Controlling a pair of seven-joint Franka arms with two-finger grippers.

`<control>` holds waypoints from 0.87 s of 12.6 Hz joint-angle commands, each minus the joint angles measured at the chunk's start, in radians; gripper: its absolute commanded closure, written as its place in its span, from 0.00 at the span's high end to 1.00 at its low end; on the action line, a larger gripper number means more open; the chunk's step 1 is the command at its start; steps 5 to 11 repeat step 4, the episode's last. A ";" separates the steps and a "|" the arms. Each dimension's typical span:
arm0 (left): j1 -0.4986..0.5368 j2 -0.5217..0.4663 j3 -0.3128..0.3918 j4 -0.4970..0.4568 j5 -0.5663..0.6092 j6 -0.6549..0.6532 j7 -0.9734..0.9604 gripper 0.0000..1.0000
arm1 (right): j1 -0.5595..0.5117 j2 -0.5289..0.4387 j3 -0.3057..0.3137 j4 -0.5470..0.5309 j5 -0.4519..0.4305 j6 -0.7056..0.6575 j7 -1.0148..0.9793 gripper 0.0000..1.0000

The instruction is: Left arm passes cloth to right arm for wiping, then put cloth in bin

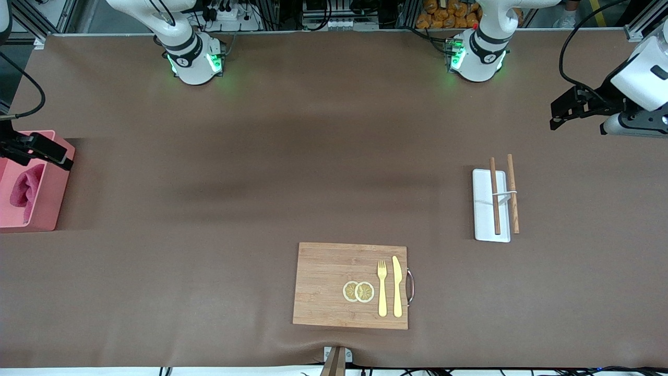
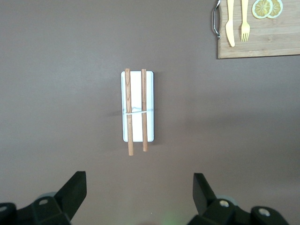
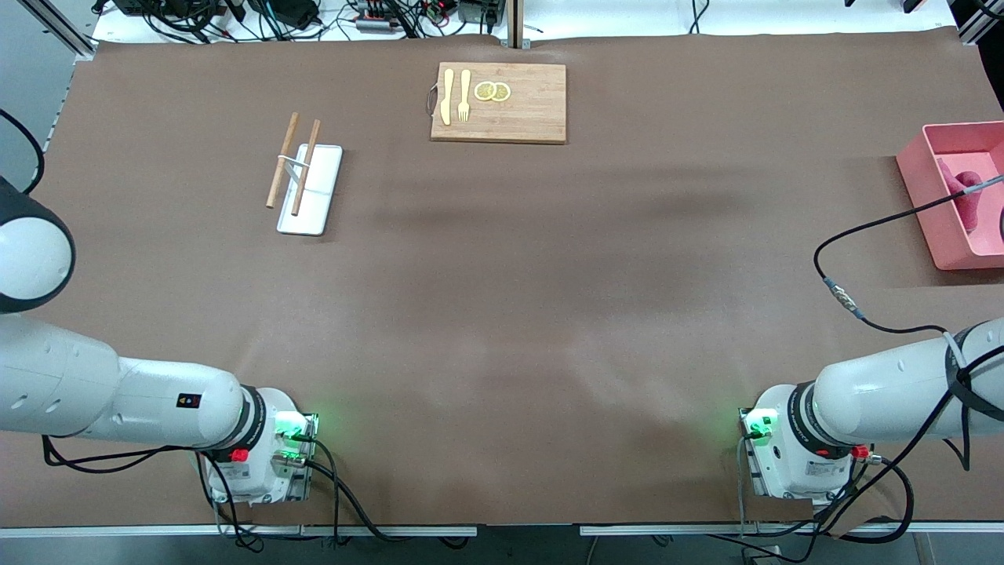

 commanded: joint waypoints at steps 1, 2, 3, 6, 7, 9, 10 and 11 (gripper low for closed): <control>-0.001 -0.006 -0.007 0.004 0.025 0.002 -0.014 1.00 | 0.015 0.009 -0.002 0.026 -0.005 -0.017 0.005 1.00; -0.001 -0.006 -0.005 0.004 0.025 0.002 -0.013 1.00 | 0.018 0.009 -0.002 0.026 -0.005 -0.017 0.005 1.00; -0.001 -0.006 -0.007 0.004 0.026 0.002 -0.013 1.00 | 0.019 0.009 -0.002 0.026 -0.005 -0.017 0.005 1.00; -0.001 -0.006 -0.007 0.004 0.025 0.002 -0.013 1.00 | 0.021 0.009 -0.002 0.026 -0.005 -0.017 0.007 1.00; -0.001 -0.006 -0.007 0.004 0.025 0.002 -0.013 1.00 | 0.021 0.009 -0.002 0.026 -0.005 -0.017 0.007 1.00; -0.001 -0.006 -0.007 0.004 0.025 0.002 -0.013 1.00 | 0.021 0.009 -0.002 0.026 -0.005 -0.017 0.007 1.00; -0.001 -0.006 -0.007 0.004 0.025 0.002 -0.013 1.00 | 0.021 0.009 -0.002 0.026 -0.005 -0.017 0.007 1.00; -0.001 -0.006 -0.007 0.004 0.025 0.002 -0.013 1.00 | 0.021 0.009 -0.002 0.026 -0.005 -0.017 0.007 1.00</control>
